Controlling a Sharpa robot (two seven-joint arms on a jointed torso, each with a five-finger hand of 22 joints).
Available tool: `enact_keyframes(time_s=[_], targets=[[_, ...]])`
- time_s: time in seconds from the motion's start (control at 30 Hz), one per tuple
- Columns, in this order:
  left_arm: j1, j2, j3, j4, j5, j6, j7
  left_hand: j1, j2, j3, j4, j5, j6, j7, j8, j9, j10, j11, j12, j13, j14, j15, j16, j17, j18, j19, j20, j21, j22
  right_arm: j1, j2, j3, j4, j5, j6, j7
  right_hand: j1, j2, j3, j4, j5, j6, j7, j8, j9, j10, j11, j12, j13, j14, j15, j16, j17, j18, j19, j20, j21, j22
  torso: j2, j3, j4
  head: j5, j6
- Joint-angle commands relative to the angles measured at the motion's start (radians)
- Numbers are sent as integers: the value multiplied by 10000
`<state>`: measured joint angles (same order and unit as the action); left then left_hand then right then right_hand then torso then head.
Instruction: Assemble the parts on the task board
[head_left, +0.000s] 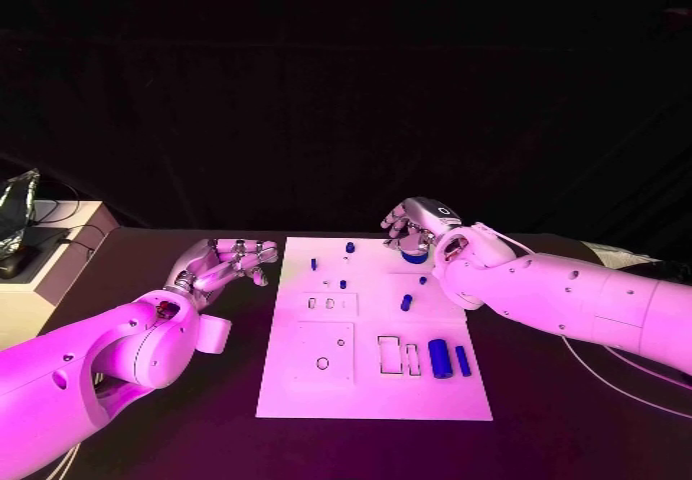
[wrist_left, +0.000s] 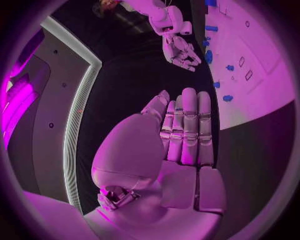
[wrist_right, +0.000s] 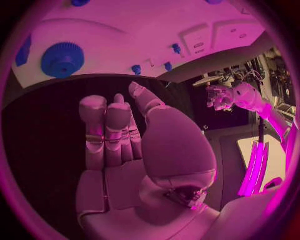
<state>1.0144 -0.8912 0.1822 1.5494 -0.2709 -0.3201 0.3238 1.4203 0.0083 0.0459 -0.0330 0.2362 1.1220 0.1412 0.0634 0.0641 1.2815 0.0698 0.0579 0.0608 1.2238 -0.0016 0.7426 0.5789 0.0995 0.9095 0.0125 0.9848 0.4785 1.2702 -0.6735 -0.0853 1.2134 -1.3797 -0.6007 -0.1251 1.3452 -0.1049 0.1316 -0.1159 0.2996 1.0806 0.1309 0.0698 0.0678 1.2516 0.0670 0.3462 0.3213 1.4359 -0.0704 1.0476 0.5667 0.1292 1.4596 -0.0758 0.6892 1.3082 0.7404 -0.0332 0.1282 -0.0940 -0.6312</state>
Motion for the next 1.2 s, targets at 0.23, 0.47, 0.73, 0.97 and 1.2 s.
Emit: enact_keyframes(time_s=[0.23,0.47,0.73,0.97,1.2], targets=[[-4,103,7,-88,-24,292,169,-11,-87,75,5,13,-71,20,21,14,-84,-4,38,18,-75,24,35,-12,191,-70,-15,53,-13,31,-730,17,143,1375,1116,106,-188,37,-1046,491,141,-363,114,8,23,-126,-359,7913,8874,-140,229,1825,2579,-354,681,116,3492,1426,-1,82,-160,-50,13],[-9,166,7,-143,-24,332,175,-11,-87,75,5,13,-71,20,21,14,-84,-4,38,18,-75,24,35,-12,191,-70,-15,53,-13,49,-693,19,-369,1428,1809,-397,-184,-305,-857,1007,91,-655,187,-6,20,347,-265,8464,9956,-70,346,2227,3593,-352,611,272,4588,1570,0,56,-116,-121,-18],[-10,189,7,-160,-24,345,175,-11,-87,75,5,13,-71,20,21,14,-84,-4,38,18,-75,24,35,-12,191,-70,-15,53,-13,85,-421,18,-885,1464,2302,-810,-228,-383,-845,1126,91,-664,193,-3,22,427,-254,8481,10105,-34,363,2281,3856,-353,606,295,4781,1597,23,48,-78,-181,-70],[-10,173,7,-167,-22,340,174,-11,-87,75,5,13,-71,20,21,14,-84,-4,38,18,-75,24,35,-12,191,-70,-15,53,-13,91,-216,16,-1176,1443,2505,-983,-264,-429,-847,1191,110,-686,198,2,24,397,-246,8446,10114,-33,370,2284,3905,-359,598,301,4812,1603,82,65,-62,-194,-87],[-10,183,7,-183,-23,344,168,-11,-87,75,5,13,-71,20,21,14,-84,-4,38,18,-75,24,35,-12,191,-70,-15,53,-13,92,-62,16,-1384,1443,2510,-1050,-282,-419,-839,1228,172,-676,195,7,26,408,-248,8450,10130,-24,368,2286,3945,-367,598,300,4856,1612,61,57,-61,-187,-149]])
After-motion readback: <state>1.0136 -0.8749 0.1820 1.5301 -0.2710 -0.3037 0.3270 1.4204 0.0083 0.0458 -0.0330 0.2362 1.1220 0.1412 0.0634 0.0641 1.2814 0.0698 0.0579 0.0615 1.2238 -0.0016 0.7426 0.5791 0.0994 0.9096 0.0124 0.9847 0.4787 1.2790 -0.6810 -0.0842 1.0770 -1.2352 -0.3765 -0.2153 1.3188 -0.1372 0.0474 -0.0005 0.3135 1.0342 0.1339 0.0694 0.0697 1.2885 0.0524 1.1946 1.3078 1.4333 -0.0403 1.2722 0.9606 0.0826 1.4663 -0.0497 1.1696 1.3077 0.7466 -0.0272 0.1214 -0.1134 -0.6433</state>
